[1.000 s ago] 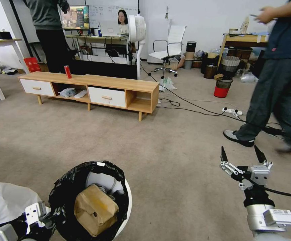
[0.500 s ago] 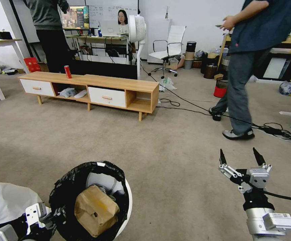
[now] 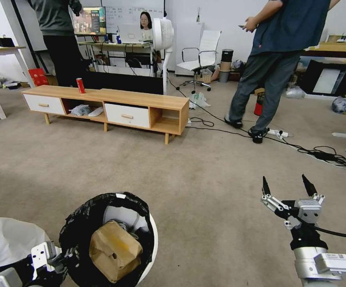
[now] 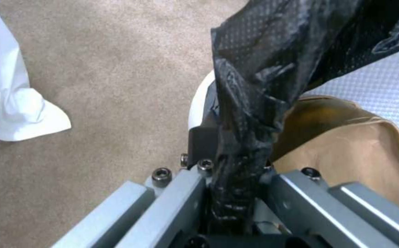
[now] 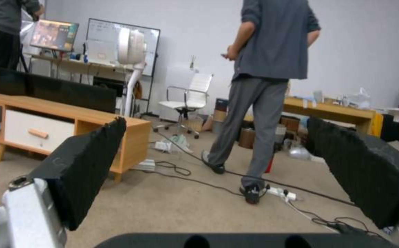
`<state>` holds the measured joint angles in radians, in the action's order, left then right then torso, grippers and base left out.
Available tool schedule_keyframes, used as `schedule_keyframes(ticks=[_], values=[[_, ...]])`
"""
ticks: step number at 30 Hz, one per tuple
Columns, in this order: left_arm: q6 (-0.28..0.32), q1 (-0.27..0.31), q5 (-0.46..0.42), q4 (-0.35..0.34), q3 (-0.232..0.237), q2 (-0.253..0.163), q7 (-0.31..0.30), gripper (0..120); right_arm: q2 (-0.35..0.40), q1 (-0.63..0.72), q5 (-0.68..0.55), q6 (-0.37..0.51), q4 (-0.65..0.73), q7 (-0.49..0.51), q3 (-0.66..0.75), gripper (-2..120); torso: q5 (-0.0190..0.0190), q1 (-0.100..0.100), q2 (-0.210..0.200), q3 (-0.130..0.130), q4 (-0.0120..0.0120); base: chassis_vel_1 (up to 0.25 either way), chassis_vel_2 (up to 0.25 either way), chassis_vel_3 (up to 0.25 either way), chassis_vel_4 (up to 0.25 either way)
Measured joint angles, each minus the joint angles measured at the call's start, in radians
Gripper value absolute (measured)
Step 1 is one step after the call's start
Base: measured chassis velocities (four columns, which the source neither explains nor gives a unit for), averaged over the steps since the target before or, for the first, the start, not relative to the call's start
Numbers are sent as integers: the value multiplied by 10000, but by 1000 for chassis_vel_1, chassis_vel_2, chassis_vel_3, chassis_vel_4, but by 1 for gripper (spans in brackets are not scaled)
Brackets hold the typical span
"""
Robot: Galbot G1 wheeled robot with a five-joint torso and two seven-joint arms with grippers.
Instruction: Pick up the trash bin and place the garbage on the floor into it.
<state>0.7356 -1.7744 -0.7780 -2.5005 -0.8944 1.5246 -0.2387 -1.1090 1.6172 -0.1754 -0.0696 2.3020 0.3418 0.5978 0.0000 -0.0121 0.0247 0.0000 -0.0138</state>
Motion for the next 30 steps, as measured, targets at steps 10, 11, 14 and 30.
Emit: schedule_keyframes(ticks=[10, 11, 14, 30], values=[[-3, 64, -25, 0, 5, 16, 0, 0, 61, -96, -90, 38, -63, -7, -2, 100, 0, 0, 0, 0, 0, 0, 0, 0, 0], [-3, 64, -25, 0, 5, 16, 0, 0, 61, -96, -90, 38, -63, -7, -2, 100, 0, 0, 0, 0, 0, 0, 0, 0, 0], [-3, 64, -24, 8, 13, 42, 0, 0, 71, -102, -97, 40, -86, -13, -19, 100, 0, 0, 0, 0, 0, 0, 0, 0, 0], [-3, 116, 9, 85, -1, 78, 86, 0, -108, -91, 32, -117, -279, -251, 16, 100, 0, 0, 0, 0, 0, 0, 0, 0, 0]])
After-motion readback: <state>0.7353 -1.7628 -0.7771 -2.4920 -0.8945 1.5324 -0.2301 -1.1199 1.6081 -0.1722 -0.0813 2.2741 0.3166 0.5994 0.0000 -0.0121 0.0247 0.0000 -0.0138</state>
